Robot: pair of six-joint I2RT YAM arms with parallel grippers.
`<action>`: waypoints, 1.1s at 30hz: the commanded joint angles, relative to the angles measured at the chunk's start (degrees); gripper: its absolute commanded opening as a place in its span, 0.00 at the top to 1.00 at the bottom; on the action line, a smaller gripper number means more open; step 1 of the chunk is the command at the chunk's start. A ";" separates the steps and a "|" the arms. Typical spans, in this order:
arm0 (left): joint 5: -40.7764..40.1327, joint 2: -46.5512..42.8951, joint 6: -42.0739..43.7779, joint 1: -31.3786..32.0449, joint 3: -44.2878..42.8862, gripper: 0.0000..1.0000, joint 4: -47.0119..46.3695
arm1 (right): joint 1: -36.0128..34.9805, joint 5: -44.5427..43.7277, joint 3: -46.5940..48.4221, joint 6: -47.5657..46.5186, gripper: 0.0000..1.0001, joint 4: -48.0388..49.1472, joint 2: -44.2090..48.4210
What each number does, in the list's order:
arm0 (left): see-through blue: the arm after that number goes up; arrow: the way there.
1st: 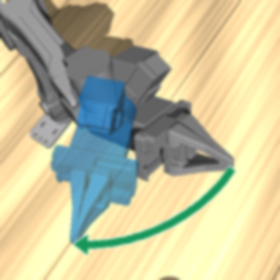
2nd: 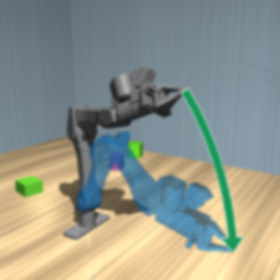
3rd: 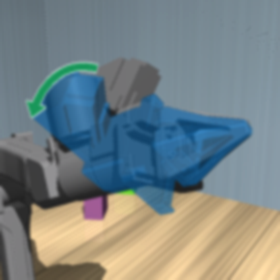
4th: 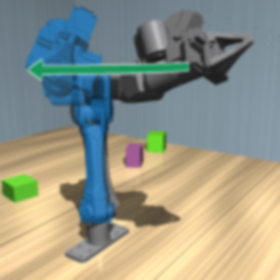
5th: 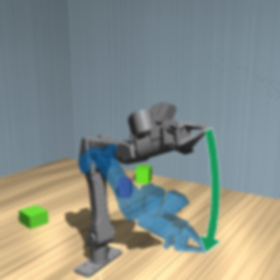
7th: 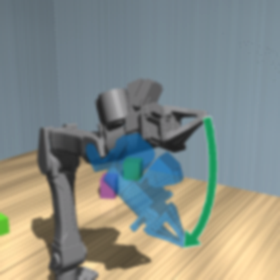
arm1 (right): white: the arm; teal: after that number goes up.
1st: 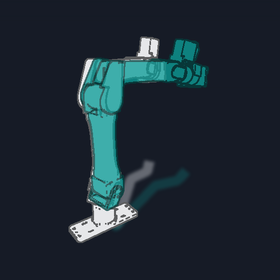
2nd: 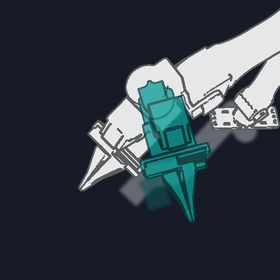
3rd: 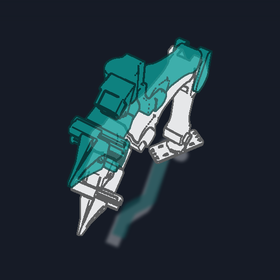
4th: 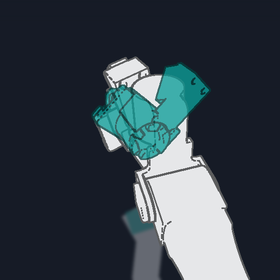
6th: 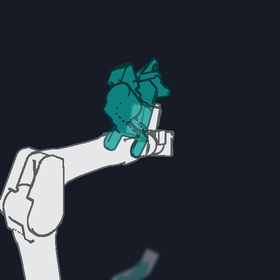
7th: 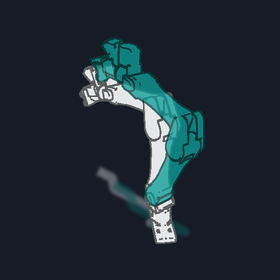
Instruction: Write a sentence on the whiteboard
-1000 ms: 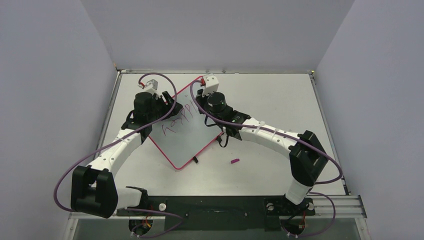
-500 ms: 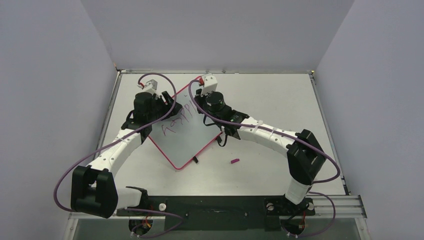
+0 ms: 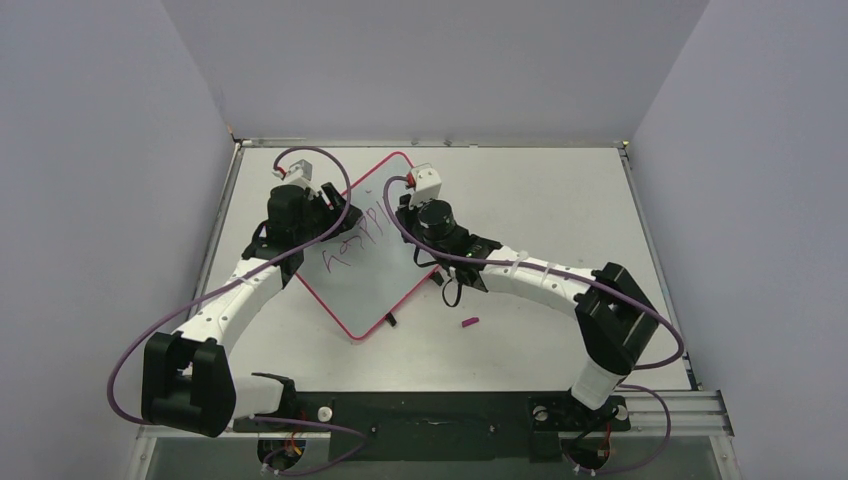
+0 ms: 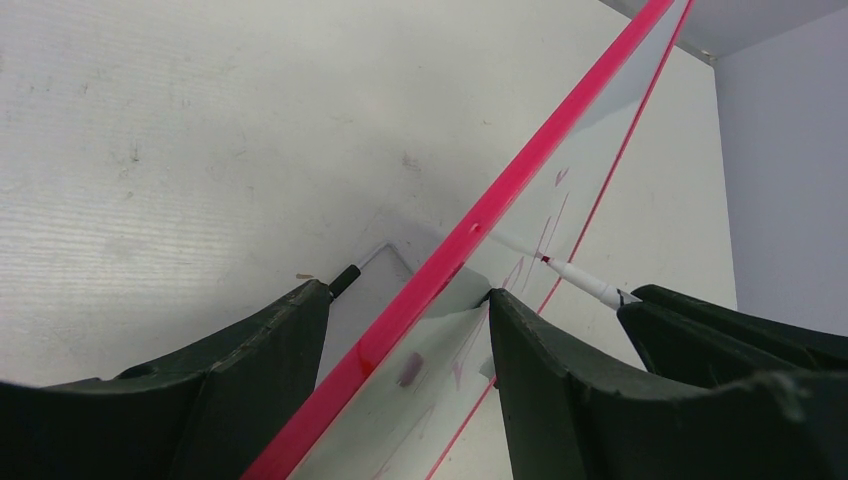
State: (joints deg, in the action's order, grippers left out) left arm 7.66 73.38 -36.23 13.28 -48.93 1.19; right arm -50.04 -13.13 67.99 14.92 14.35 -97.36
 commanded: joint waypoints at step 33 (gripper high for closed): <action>1.17 -0.07 4.47 1.84 2.08 0.53 -3.62 | 1.44 -1.83 10.93 -1.05 1.00 -3.84 -4.42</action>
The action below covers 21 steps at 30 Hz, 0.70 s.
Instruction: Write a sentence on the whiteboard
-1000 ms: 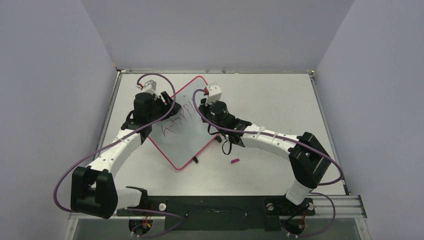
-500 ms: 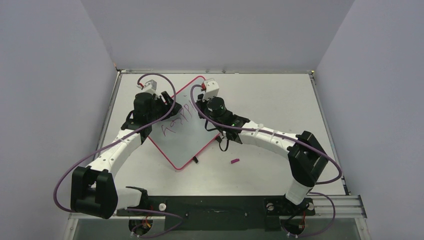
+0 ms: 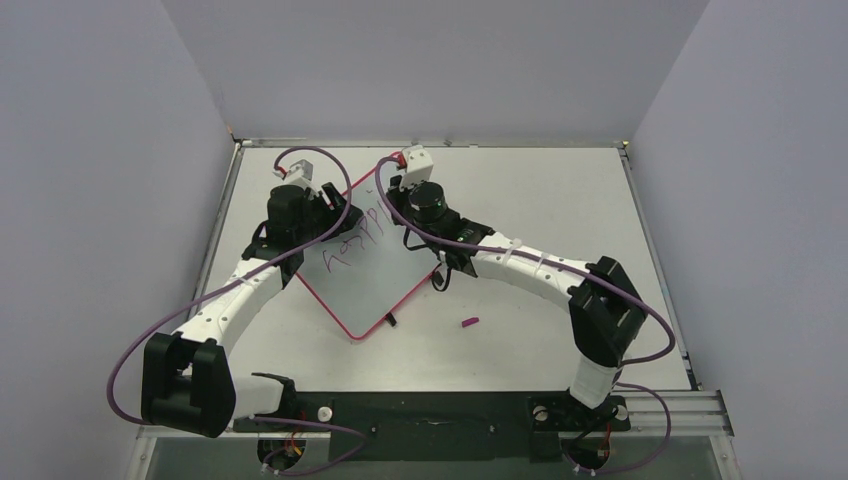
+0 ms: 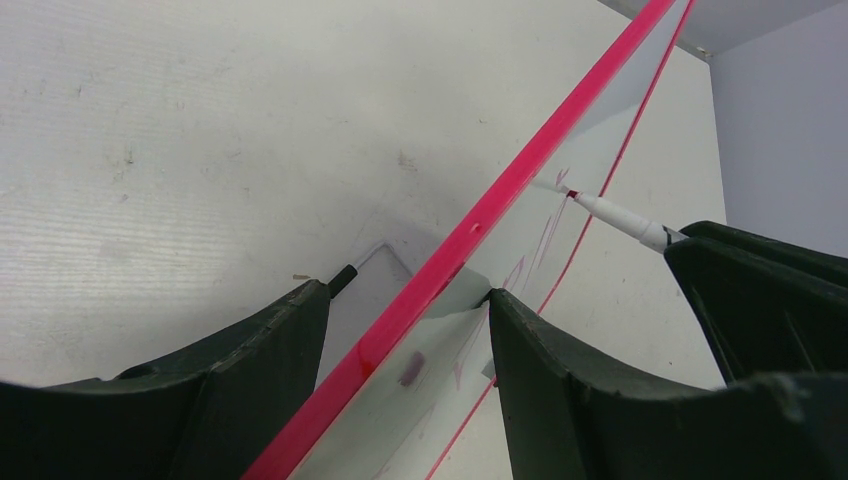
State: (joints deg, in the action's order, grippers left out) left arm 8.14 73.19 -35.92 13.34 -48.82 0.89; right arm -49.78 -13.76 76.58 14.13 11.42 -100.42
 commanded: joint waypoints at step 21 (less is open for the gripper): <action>0.87 -0.12 3.88 1.90 2.06 0.54 -3.36 | 1.81 -1.55 -5.23 1.90 1.00 -1.05 4.45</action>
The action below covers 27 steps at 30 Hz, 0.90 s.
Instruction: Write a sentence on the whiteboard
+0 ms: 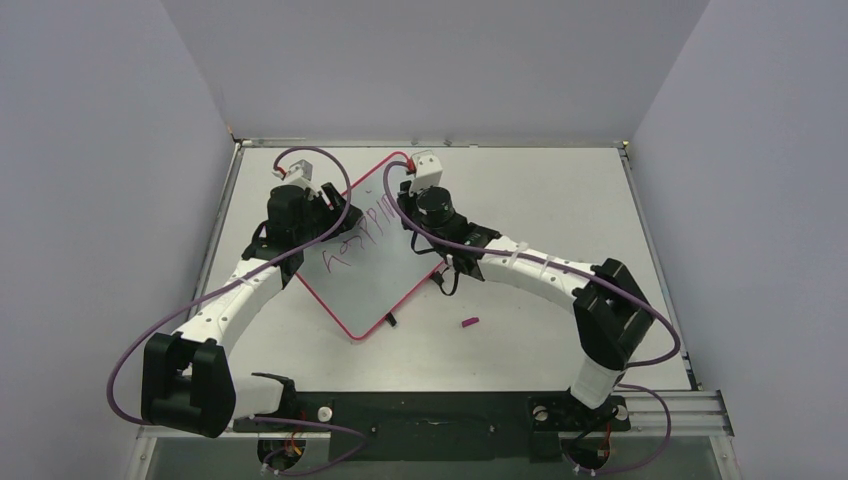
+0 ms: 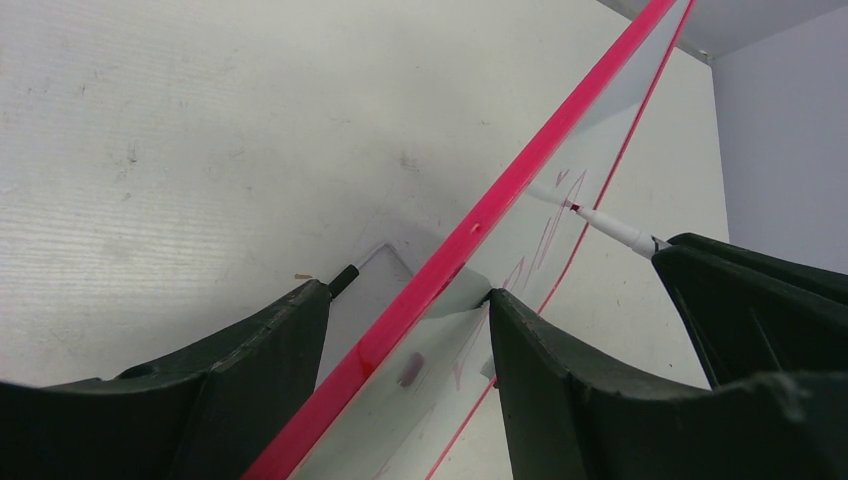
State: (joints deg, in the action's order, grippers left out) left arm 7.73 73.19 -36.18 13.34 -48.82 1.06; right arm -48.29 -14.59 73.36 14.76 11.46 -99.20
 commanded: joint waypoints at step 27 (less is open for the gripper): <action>0.84 -0.41 4.41 2.25 1.97 0.54 -3.30 | 0.32 -1.91 -1.48 1.30 1.00 0.58 5.40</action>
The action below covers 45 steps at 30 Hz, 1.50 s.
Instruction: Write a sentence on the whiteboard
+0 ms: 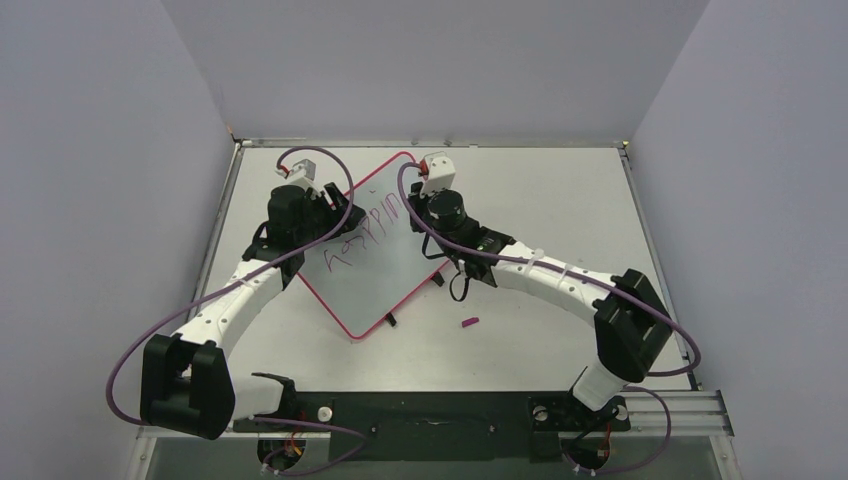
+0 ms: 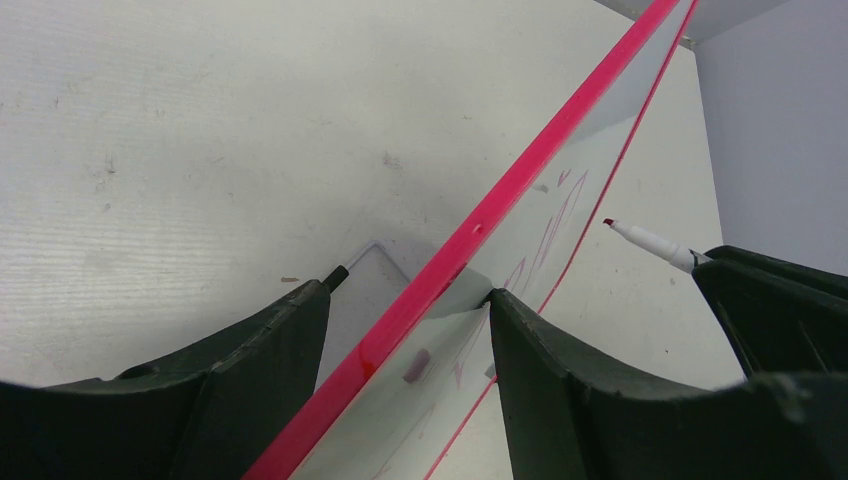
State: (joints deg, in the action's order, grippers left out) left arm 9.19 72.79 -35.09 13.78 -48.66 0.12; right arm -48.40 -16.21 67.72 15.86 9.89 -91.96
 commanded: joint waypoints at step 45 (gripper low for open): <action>-1.06 0.26 3.67 1.97 1.82 0.54 -2.05 | 2.22 6.37 6.25 1.47 1.00 3.03 -7.05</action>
State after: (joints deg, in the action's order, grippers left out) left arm 7.51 72.75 -35.79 13.82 -48.62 0.75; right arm -45.15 -11.70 75.13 16.25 11.22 -99.13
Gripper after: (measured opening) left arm 0.568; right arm 0.100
